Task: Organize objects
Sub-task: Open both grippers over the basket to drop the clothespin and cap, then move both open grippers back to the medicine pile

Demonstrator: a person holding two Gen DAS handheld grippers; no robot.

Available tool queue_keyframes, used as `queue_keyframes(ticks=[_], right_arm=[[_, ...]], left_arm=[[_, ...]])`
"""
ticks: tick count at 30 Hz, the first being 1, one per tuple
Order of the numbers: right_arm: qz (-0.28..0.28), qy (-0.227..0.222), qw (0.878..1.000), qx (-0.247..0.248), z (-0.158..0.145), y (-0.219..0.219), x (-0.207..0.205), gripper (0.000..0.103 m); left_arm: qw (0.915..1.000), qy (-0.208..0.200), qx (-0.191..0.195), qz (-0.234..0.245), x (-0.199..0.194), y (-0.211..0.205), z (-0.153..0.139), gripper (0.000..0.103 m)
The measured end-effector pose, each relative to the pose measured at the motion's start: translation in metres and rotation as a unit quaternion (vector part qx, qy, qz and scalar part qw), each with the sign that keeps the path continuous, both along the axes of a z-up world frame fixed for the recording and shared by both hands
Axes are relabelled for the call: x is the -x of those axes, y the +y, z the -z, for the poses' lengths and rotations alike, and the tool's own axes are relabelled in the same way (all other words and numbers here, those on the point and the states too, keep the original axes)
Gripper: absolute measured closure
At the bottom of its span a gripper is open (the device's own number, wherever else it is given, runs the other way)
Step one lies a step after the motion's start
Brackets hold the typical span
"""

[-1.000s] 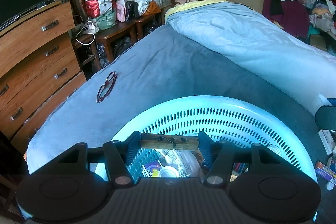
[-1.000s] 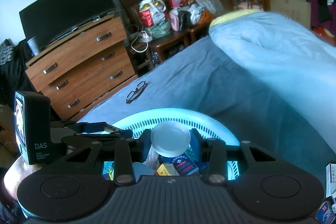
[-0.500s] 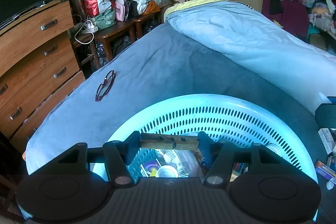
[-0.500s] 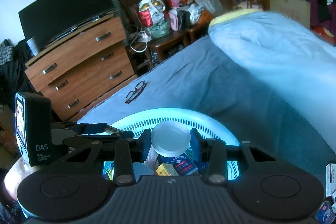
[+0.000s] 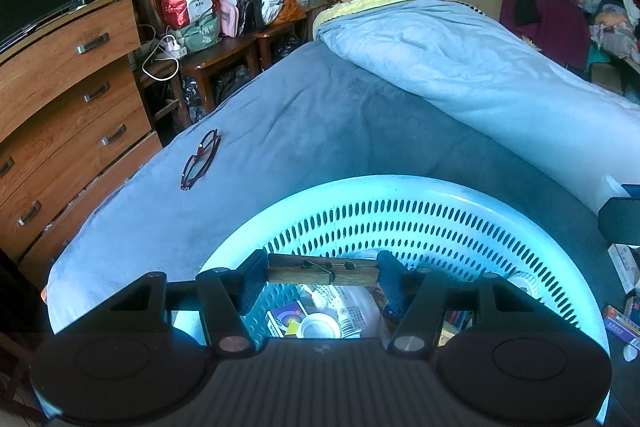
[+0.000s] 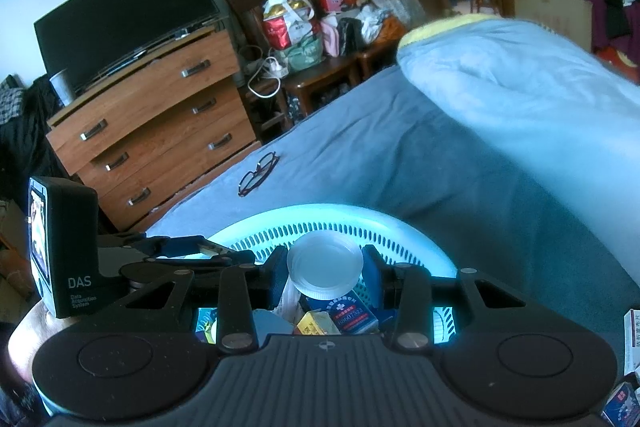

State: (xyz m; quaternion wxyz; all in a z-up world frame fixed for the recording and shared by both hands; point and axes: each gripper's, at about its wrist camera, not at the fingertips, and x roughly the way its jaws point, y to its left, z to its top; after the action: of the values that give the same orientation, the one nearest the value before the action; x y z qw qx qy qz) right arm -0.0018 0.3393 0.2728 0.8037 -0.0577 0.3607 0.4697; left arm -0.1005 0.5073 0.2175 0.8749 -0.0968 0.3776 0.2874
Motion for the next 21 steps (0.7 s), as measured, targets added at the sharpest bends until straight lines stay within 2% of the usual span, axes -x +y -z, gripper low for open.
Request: queue_keyframes(ticks=[5,7,9,13,14,15,16,18,21], right_arm=[[0.005,0.0,1.0,-0.002,0.003,0.0,-0.001,0.062],[0.009,0.0,1.0,-0.007,0.003,-0.001,-0.002,0.05],[0.014,-0.002,1.0,-0.013,0.004,-0.004,-0.004,0.048],[0.026,-0.006,0.999,-0.028,0.005,-0.017,-0.002,0.047],[0.033,-0.016,0.999,-0.038,0.004,-0.025,0.001,0.047],[0.04,-0.03,0.997,-0.052,0.002,-0.036,0.006,0.042],[0.044,-0.043,0.996,-0.068,0.003,-0.05,0.013,0.032],[0.056,-0.08,0.99,-0.099,0.013,-0.087,0.034,0.02],[0.087,-0.164,0.979,-0.086,0.047,-0.145,0.07,0.018]], left_arm=[[1.0,0.0,0.003,-0.006,0.0,0.002,0.002,0.041],[1.0,-0.001,0.001,-0.007,0.001,0.001,0.001,0.037],[1.0,-0.005,0.003,-0.005,0.002,0.0,0.0,0.03],[0.9998,-0.019,0.004,-0.006,0.007,-0.005,-0.007,0.026],[0.9996,-0.027,0.006,-0.005,0.009,-0.007,-0.01,0.026],[0.9992,-0.04,0.005,-0.002,0.013,-0.012,-0.016,0.023],[0.9987,-0.052,0.0,0.004,0.016,-0.019,-0.02,0.022],[0.9959,-0.084,-0.017,0.03,0.028,-0.042,-0.032,0.019],[0.986,-0.134,-0.046,0.087,0.051,-0.089,-0.044,0.014]])
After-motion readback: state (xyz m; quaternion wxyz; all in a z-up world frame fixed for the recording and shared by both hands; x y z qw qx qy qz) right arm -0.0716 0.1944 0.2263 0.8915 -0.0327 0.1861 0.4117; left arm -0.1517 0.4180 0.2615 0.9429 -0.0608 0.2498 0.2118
